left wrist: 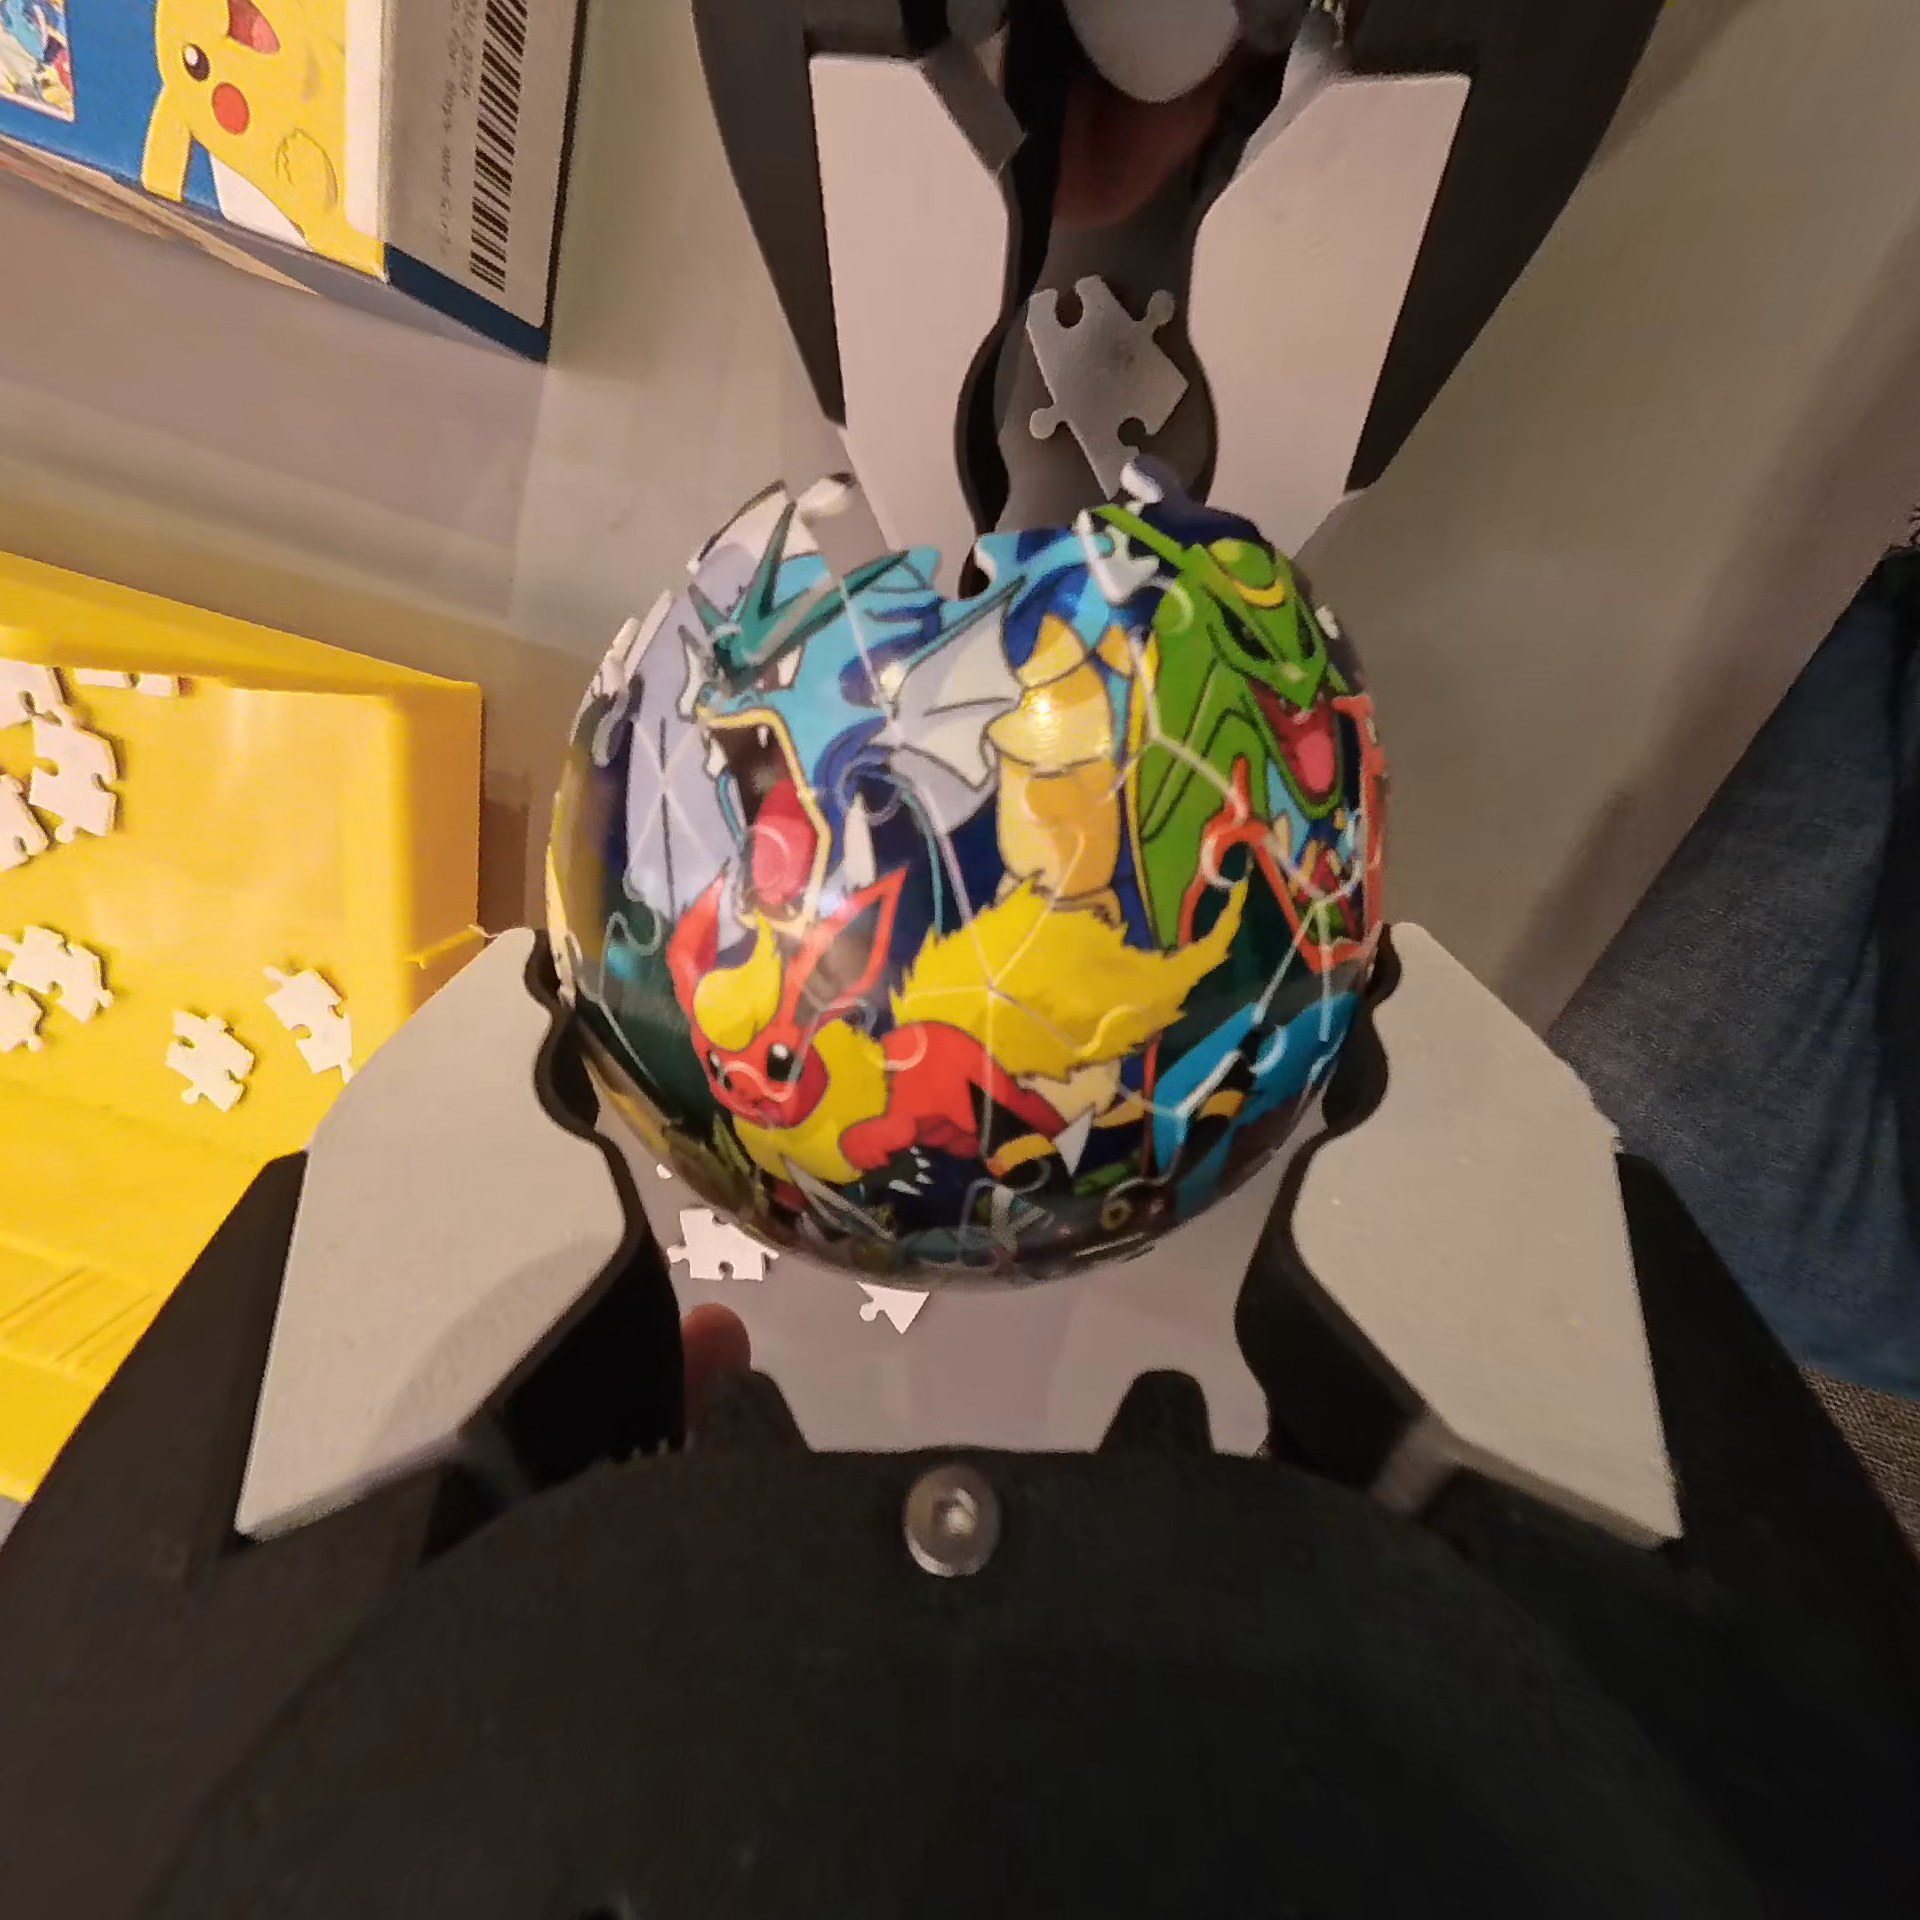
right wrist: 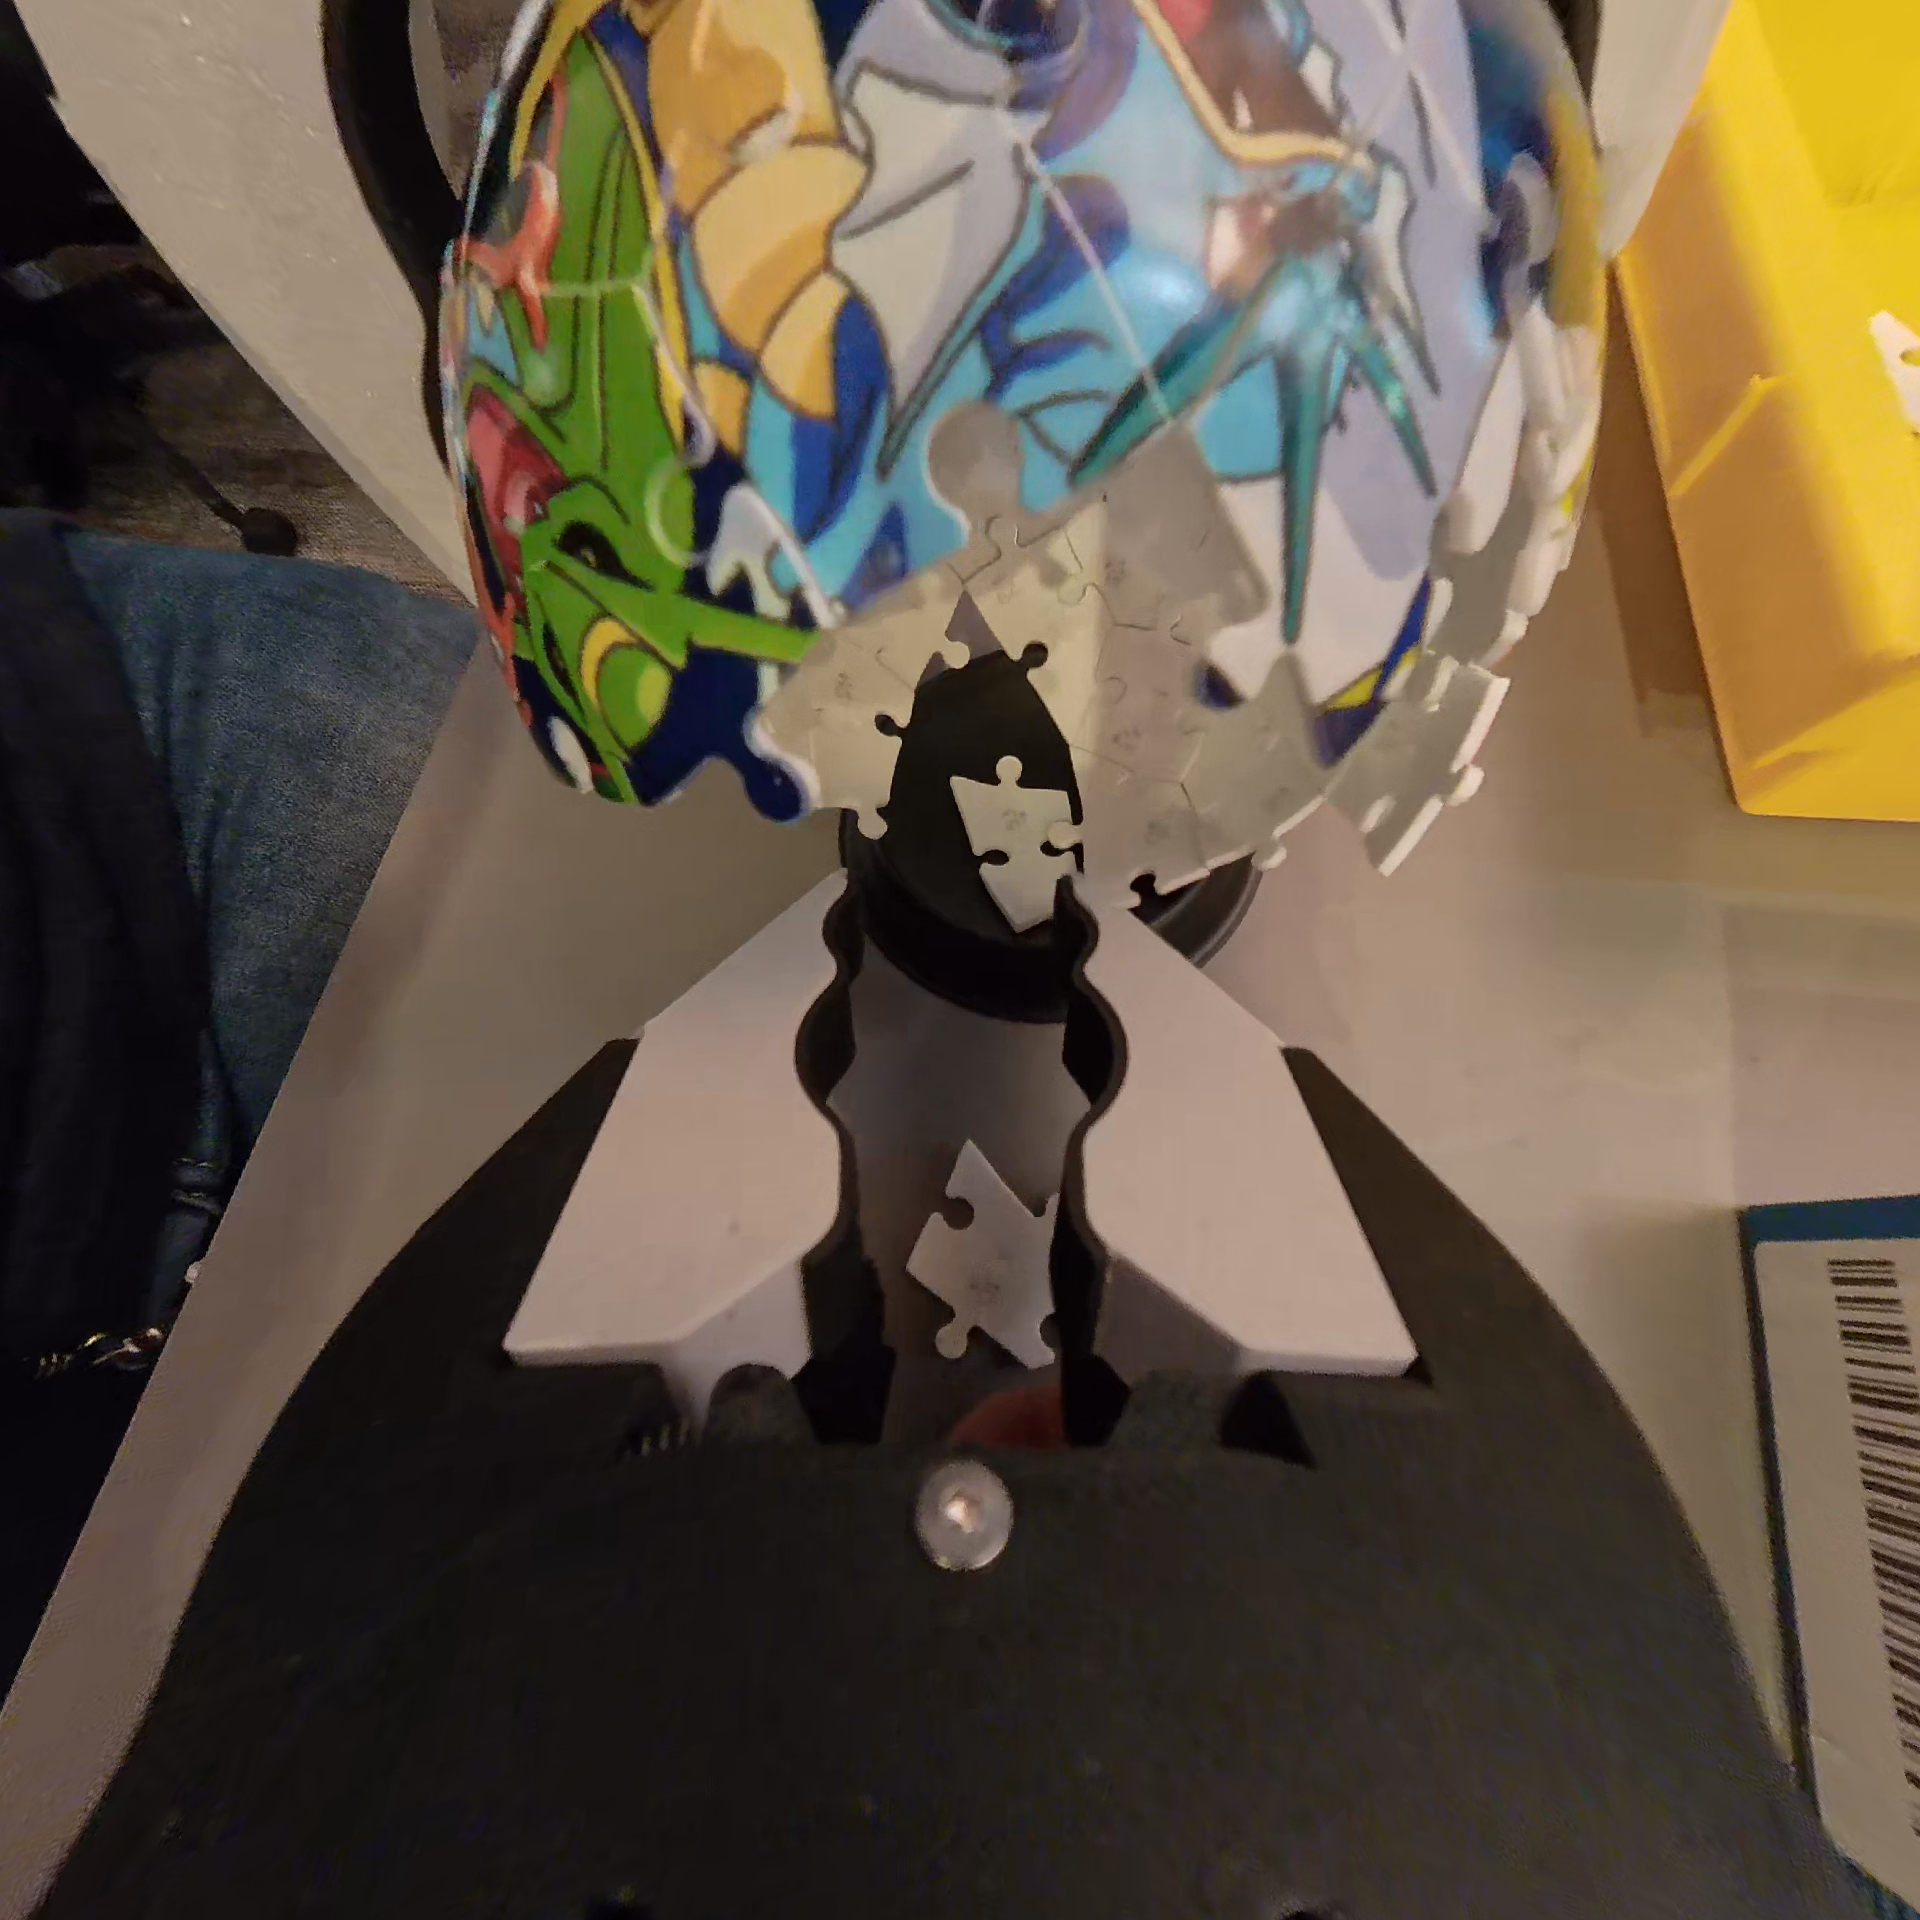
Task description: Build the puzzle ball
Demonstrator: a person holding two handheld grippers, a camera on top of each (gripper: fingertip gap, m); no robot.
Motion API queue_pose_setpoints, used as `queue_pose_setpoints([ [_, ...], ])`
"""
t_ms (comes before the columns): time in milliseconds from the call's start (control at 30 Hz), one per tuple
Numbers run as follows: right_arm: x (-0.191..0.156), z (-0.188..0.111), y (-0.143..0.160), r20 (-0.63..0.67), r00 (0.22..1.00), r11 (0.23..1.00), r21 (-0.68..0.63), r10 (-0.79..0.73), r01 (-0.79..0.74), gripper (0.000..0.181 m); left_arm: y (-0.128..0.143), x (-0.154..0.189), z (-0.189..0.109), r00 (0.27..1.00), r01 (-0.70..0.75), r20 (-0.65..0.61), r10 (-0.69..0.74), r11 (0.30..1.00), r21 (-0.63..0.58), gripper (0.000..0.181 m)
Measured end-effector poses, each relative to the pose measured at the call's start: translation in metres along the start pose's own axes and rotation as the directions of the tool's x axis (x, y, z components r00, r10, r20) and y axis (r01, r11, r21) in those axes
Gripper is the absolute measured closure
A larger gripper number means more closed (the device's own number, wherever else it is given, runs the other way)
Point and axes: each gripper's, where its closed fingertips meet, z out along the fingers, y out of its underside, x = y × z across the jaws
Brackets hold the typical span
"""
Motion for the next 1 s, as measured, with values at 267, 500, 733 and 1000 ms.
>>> queue_pose_setpoints([
  [267,0.003,0.003,0.000,0.035,0.999,1.000,-0.021,-0.004,0.005,0.142,-0.004,0.001,0.001,0.999,0.036,-0.022,-0.036,0.999,0.027,0.045],
  [500,0.001,0.003,0.001,0.072,0.997,1.000,-0.025,-0.006,0.008,0.138,-0.005,0.001,0.002,0.999,0.038,-0.033,-0.037,0.998,0.042,0.044],
  [733,-0.004,0.001,0.004,0.138,0.990,0.999,-0.036,-0.035,0.040,0.136,-0.006,0.002,0.002,0.998,0.042,-0.039,-0.040,0.997,0.063,0.044],
  [1000,-0.008,0.002,0.006,0.154,0.985,0.995,-0.052,-0.079,0.088,0.133,-0.006,0.002,0.004,0.998,0.030,-0.054,-0.026,0.997,0.073,0.044],
])
